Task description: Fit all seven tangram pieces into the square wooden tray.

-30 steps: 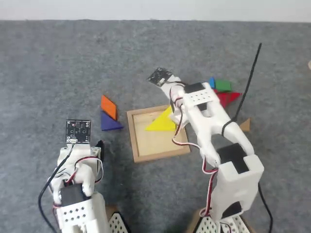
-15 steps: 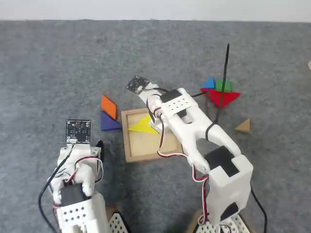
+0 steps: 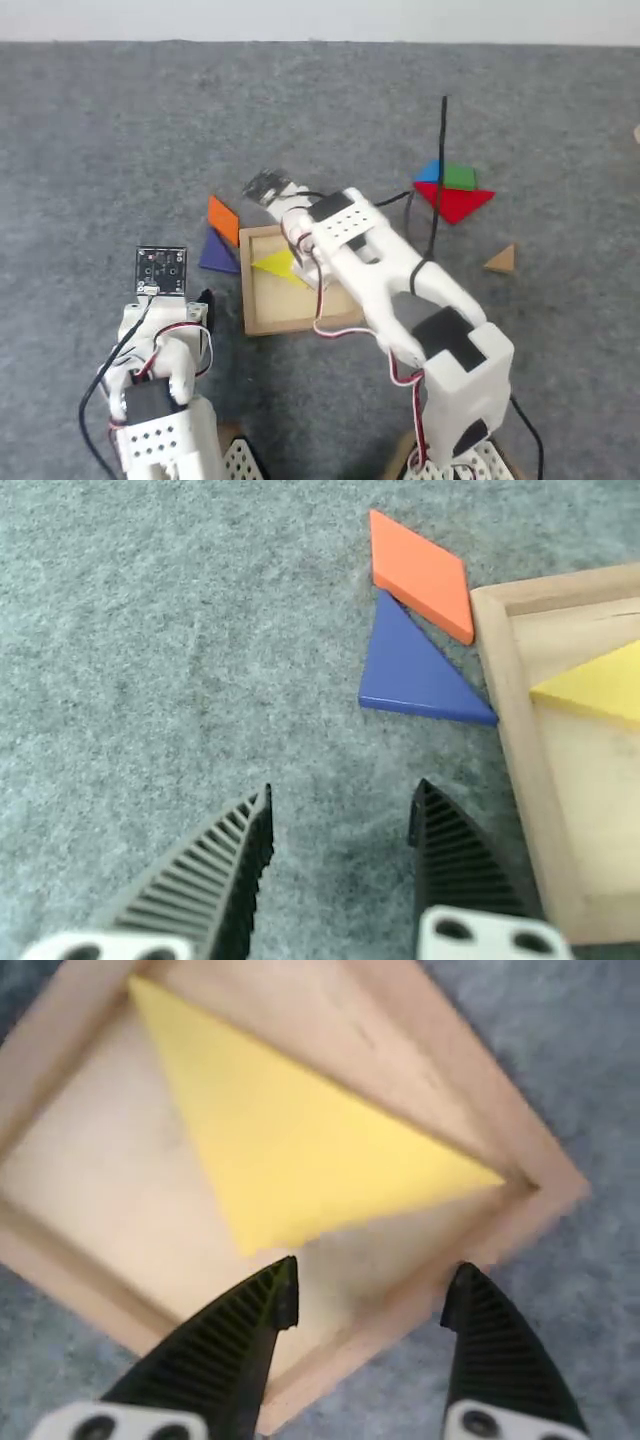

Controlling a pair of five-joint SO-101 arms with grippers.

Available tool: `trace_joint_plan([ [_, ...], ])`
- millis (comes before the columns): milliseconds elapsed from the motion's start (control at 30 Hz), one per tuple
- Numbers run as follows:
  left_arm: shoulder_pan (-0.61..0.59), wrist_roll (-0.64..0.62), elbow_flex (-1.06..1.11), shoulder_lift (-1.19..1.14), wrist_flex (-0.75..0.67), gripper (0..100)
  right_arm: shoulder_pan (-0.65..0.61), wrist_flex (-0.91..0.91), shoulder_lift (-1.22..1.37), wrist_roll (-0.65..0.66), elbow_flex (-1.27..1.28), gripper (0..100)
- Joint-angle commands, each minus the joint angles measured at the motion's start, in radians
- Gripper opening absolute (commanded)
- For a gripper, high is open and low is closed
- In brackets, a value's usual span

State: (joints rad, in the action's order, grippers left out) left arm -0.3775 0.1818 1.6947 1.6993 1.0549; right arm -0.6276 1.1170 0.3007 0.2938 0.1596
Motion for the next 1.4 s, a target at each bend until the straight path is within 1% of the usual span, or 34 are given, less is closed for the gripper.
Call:
trace_joint_plan([
  [0,0.002,0.008,-0.005,0.011,0.003,22,0.05,-0.079,-0.102,-0.055,-0.054,24.4],
  [67,0.002,0.008,-0.005,0.011,0.003,22,0.042,-0.096,-0.104,-0.055,-0.051,24.4],
  [233,0.002,0.008,-0.005,0.011,0.003,22,-0.058,-0.059,-0.13,-0.058,0.005,24.4],
  [400,0.002,0.008,-0.005,0.011,0.003,22,-0.16,-0.076,-0.208,-0.055,0.075,24.4],
  [500,0.002,0.008,-0.005,0.011,0.003,22,-0.185,-0.124,-0.222,-0.054,0.123,24.4],
  [600,0.002,0.008,-0.005,0.011,0.003,22,-0.182,-0.213,-0.199,-0.051,0.169,24.4],
  [700,0.002,0.008,-0.005,0.011,0.003,22,-0.165,-0.263,-0.13,-0.051,0.163,24.4],
  [933,0.002,0.008,-0.005,0.011,0.003,22,-0.068,-0.269,-0.019,-0.064,0.037,24.4],
  [1000,0.002,0.008,-0.005,0.011,0.003,22,-0.048,-0.272,-0.016,-0.098,0.015,24.4],
  [1167,0.002,0.008,-0.005,0.011,0.003,22,-0.047,-0.303,-0.015,-0.118,-0.005,24.4],
  [1300,0.002,0.008,-0.005,0.011,0.003,22,-0.048,-0.344,-0.015,-0.181,-0.005,24.4],
  [1367,0.002,0.008,-0.005,0.011,0.003,22,-0.048,-0.364,-0.015,-0.18,-0.006,24.4],
])
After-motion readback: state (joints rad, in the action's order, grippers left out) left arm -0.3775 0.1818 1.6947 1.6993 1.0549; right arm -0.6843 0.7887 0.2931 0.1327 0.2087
